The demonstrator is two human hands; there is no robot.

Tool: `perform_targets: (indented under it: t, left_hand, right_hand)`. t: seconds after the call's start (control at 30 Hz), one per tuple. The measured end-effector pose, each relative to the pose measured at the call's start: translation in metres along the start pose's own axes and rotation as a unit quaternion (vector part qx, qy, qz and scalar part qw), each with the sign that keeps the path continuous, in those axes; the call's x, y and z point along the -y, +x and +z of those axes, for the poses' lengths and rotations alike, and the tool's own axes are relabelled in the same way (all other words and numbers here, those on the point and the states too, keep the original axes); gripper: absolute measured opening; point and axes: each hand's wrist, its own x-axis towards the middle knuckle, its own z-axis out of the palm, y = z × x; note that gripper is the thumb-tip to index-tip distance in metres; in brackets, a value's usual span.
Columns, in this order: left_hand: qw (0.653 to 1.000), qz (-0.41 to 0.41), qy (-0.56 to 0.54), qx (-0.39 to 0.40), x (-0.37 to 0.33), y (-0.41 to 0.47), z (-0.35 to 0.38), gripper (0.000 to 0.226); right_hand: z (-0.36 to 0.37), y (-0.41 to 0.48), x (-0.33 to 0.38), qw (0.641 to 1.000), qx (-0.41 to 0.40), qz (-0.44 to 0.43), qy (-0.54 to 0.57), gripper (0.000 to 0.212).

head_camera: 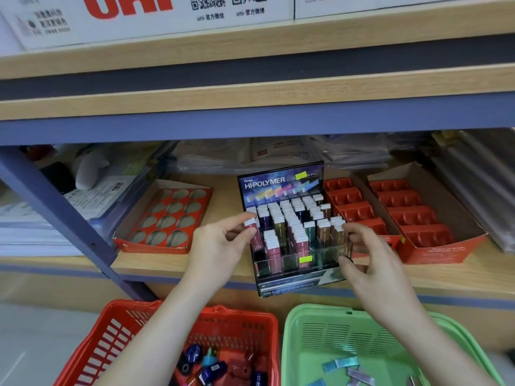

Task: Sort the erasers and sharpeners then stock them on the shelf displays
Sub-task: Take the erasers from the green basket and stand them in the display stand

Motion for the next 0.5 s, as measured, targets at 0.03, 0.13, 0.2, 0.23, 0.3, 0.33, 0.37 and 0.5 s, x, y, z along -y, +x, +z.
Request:
perform_targets:
  t: [0.03,0.13,0.2,0.23,0.3,0.33,0.37,0.5]
  left_hand:
    - [1.000,0.007,0.016,0.002,-0.001,0.000,0.000,0.027]
    - [0.996,0.034,0.085,0.011,0.001,0.000,0.001,0.026]
    - [0.991,0.051,0.122,0.013,0.001,-0.003,0.002,0.024]
    - [0.991,0.055,0.125,0.011,0.001,-0.004,0.002,0.023]
    - [0.990,0.068,0.121,-0.003,0.000,-0.007,0.001,0.021]
    - [0.990,0.075,0.120,-0.010,-0.001,-0.008,0.001,0.021]
    - [0.989,0.081,0.120,-0.015,-0.001,-0.009,0.001,0.021]
    - [0.983,0.101,0.154,0.000,0.000,-0.010,0.006,0.023]
  right_hand:
    - [0.000,0.000,-0.001,1.000,0.001,0.000,0.000,0.050]
    - [0.000,0.000,-0.001,1.000,0.004,0.000,-0.002,0.050]
    - [-0.001,0.000,-0.002,1.000,0.006,-0.003,-0.003,0.050]
    - [-0.001,0.001,-0.002,1.000,0.008,-0.004,-0.003,0.051]
    - [-0.002,0.000,-0.002,1.000,0.010,-0.006,-0.003,0.051]
    - [-0.002,0.000,-0.002,1.000,0.009,-0.007,-0.004,0.051]
    - [-0.002,0.001,-0.002,1.000,0.009,-0.007,-0.006,0.051]
    - [-0.003,0.001,-0.001,1.000,0.008,-0.008,-0.005,0.051]
